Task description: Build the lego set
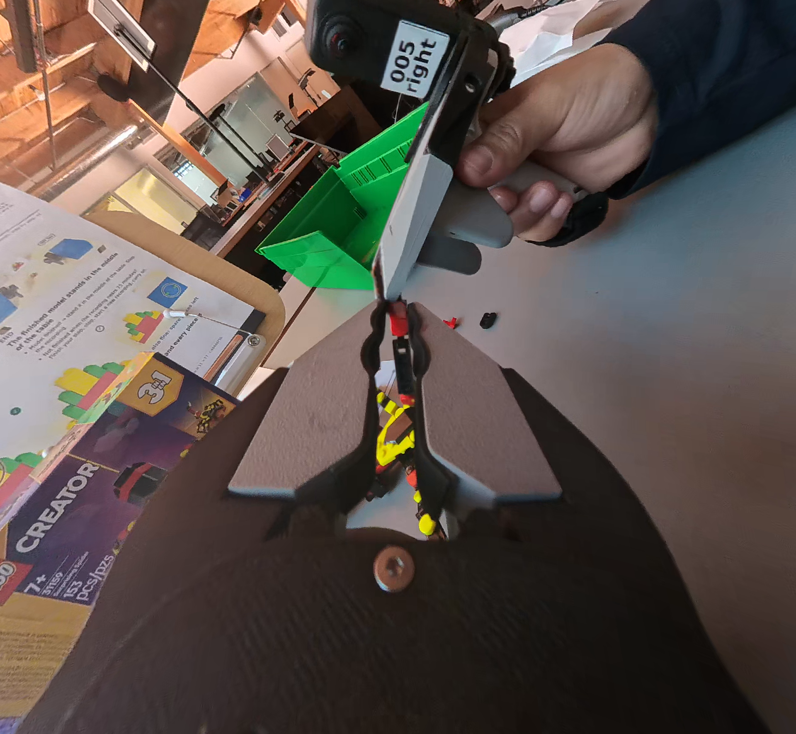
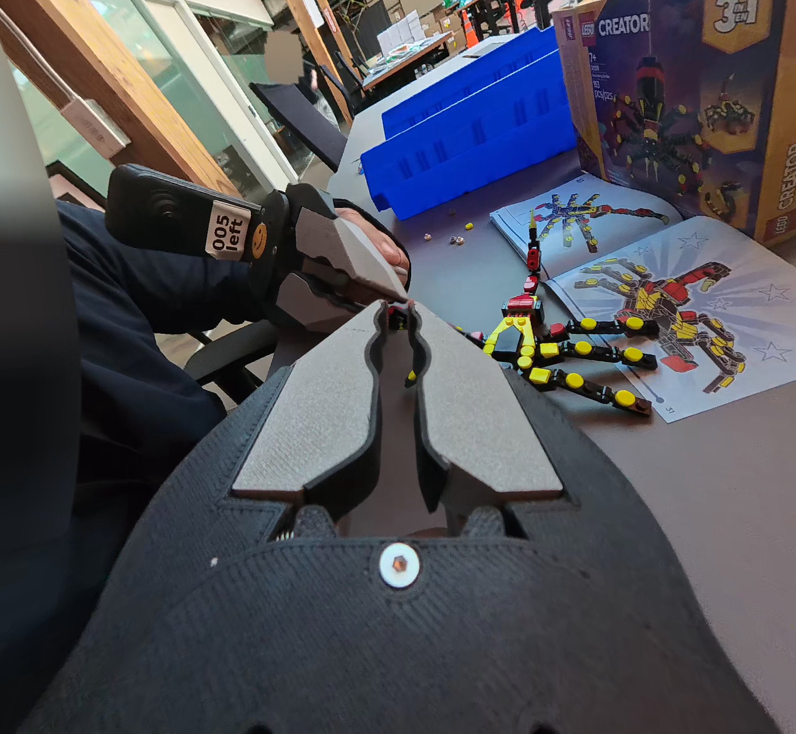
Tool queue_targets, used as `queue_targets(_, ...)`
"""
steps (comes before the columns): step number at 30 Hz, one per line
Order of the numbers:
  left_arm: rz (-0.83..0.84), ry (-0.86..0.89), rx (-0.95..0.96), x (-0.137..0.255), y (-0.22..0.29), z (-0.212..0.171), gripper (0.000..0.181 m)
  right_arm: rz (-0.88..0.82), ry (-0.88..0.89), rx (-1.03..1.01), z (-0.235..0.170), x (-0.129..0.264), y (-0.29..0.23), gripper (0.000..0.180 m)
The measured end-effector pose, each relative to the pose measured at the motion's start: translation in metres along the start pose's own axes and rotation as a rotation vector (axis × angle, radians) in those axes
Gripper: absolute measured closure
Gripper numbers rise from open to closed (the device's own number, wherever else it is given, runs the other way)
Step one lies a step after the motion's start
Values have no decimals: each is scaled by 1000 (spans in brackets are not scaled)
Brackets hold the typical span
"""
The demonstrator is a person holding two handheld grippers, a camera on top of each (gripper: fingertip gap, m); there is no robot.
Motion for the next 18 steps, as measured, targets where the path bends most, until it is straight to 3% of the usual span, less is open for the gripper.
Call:
queue_targets(13, -80, -13, 126, -1, -5, -8, 176, 84, 36, -90, 3, 6, 5, 176)
queue_targets(18, -220, 129, 436, 3, -18, -12, 176, 67, 73, -32, 8, 12, 5, 171)
Point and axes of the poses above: each gripper's, where its closed fingertips meet, x back along the fingers, z out of its top, y = z × x across the jaws, the point moved 9 cm from there along x, back along the fingers, and after that the axes turned 12 degrees about -z, right-handed, at the moved point
